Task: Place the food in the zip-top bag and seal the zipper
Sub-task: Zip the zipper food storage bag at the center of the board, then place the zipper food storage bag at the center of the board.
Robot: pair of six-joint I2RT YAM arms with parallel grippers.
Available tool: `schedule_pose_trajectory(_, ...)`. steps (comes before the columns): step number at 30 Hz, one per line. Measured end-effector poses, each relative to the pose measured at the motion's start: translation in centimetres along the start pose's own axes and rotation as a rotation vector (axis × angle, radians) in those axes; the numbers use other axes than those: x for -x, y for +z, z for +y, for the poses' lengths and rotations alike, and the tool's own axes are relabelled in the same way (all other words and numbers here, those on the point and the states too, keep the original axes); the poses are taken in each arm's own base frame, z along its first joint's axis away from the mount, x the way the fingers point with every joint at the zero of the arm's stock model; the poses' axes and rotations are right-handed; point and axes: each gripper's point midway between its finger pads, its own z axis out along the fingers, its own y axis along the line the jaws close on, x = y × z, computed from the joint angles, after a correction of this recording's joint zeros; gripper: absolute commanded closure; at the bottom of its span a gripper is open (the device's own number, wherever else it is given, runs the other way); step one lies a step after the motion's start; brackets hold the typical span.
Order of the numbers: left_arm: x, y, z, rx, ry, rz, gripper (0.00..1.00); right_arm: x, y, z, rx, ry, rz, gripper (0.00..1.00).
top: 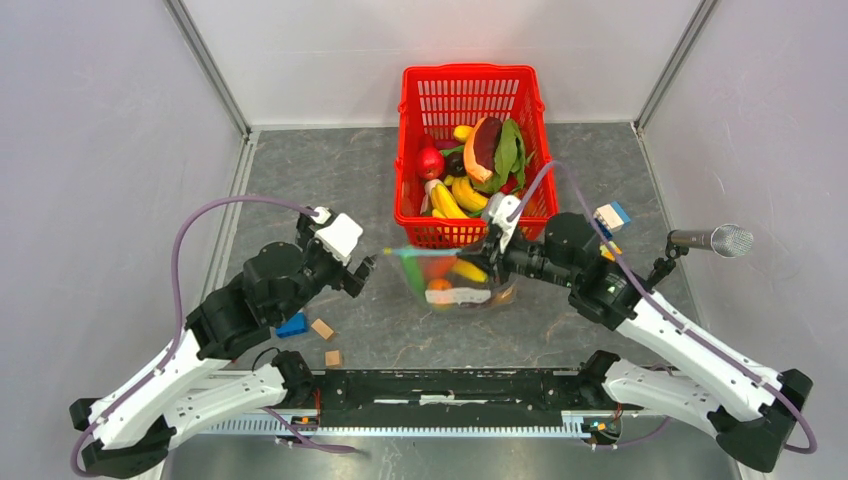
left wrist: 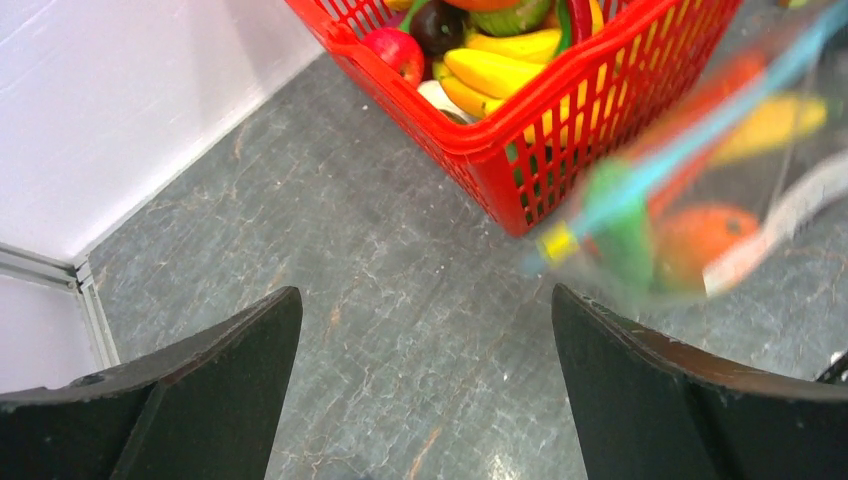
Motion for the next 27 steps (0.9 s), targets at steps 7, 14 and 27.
schedule_pose_trajectory(7, 0.9, -0.3, 1.3, 0.075, -0.05, -0.045, 0.0, -8.6, 0.6, 9.0, 0.347, 0.066, 0.178, 0.35)
schedule_pose_trajectory(14, 0.9, -0.1, 1.2, 0.077, -0.071, -0.043, 0.0, -2.9, -2.5, 9.8, 0.359, -0.01, -0.066, 0.22)
schedule_pose_trajectory(27, -1.3, 2.3, 0.3, 0.085, -0.123, 0.045, 0.0, -7.2, 0.6, 9.3, 0.317, 0.095, 0.061, 0.47)
